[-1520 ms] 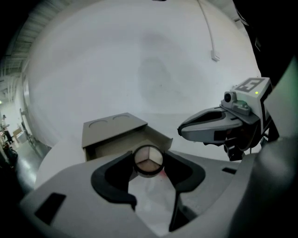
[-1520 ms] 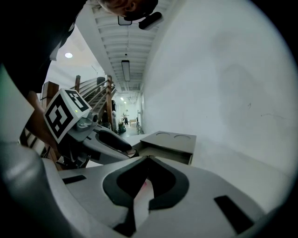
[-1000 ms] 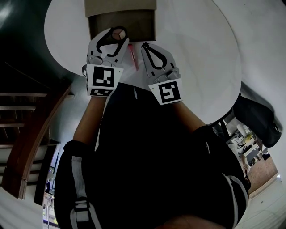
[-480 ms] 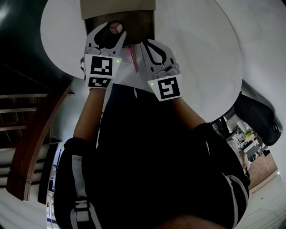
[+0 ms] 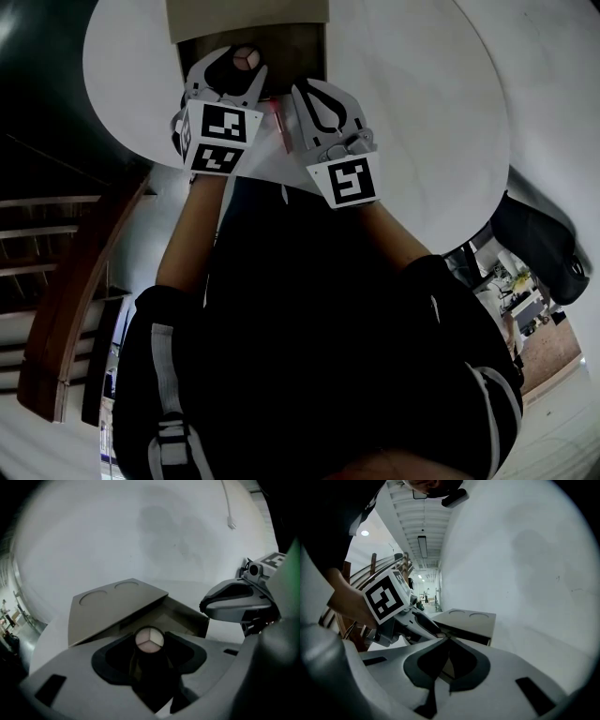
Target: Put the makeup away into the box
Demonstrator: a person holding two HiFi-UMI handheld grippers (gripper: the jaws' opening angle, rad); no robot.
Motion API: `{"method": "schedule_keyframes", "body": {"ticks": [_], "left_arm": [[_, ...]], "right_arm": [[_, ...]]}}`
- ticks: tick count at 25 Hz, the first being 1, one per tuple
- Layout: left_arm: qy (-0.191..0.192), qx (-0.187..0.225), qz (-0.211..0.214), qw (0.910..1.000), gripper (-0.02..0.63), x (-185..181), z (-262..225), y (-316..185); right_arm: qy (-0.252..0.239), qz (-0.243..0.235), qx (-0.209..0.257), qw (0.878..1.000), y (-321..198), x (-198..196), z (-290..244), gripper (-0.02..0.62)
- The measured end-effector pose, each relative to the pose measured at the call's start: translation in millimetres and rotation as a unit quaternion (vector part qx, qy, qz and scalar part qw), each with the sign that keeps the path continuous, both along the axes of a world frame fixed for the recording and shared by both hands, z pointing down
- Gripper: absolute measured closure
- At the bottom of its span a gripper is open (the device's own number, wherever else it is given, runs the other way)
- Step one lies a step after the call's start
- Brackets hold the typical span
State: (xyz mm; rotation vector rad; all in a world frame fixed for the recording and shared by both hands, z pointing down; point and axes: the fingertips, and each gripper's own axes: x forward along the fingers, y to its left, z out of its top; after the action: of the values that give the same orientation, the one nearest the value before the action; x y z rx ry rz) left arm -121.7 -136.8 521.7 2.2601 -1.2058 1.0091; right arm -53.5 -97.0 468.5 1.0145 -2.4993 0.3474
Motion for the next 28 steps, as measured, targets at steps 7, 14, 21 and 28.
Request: {"method": "schedule_keyframes", "body": {"ticks": [7,14,21,28], "left_arm": [[-0.02,-0.029,0.016,0.9992,0.388,4,9,5],[0.015,-0.002,-0.015,0.9998,0.313,-2,-8,3],[0.018,0.102,-0.04,0.9938,0.476,-8,-64,9],[0.019,0.176,-0.048,0.983,0.577,1,-125,34]], "right_arm": [[0.0,0.003,0.004,1.0,2,2,-3,0.572],[0.001,0.006,0.016,1.0,6,4,-11,0.572],[-0.011,0.011,0.043,0.999,13,6,-33,0.572],[-0.022,0.014,0.083,0.996,28,11,-68,0.572]]}}
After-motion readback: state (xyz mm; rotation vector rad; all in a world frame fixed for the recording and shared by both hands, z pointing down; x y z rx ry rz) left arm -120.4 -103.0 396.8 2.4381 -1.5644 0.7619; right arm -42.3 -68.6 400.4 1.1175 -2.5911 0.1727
